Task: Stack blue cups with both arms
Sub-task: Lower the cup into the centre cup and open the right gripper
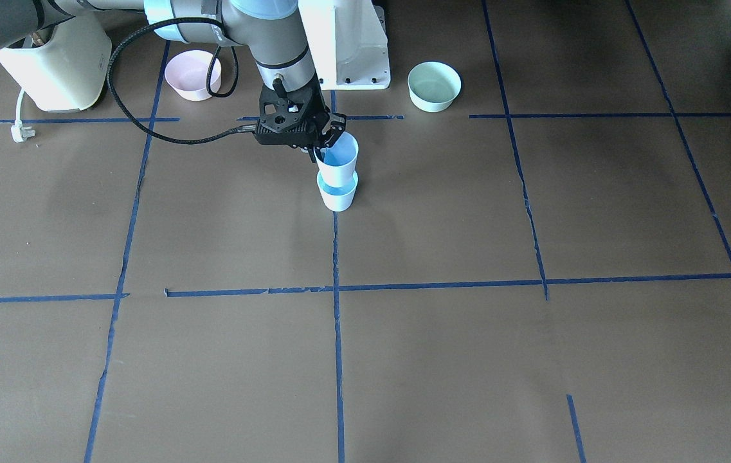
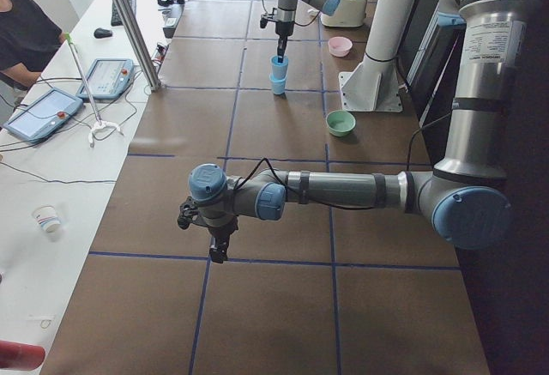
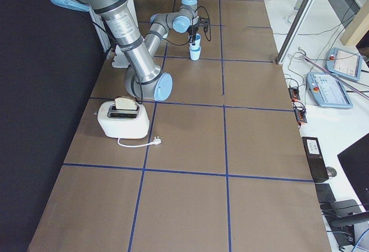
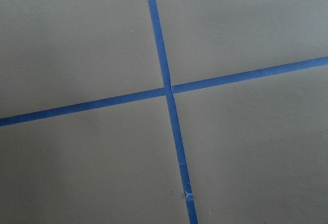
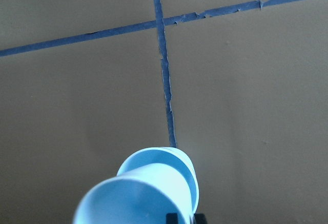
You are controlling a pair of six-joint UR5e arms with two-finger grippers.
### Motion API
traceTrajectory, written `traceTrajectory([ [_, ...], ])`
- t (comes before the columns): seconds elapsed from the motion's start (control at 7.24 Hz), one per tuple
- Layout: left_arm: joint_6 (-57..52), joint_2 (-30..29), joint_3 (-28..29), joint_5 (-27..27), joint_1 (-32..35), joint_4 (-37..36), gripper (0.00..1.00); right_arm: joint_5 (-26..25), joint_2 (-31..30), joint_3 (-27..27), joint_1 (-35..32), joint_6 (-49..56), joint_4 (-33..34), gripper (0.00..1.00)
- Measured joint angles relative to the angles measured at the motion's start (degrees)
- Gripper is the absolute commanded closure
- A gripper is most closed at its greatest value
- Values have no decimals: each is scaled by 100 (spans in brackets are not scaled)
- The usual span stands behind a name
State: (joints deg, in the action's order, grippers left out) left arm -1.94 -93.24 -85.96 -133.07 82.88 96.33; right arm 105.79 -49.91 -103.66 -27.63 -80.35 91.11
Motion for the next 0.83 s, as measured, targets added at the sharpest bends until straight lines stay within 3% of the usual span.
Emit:
traceTrajectory([
  [0.83, 1, -1, -1, -2, 2, -2, 0, 61, -289, -244, -223, 276, -47, 0],
])
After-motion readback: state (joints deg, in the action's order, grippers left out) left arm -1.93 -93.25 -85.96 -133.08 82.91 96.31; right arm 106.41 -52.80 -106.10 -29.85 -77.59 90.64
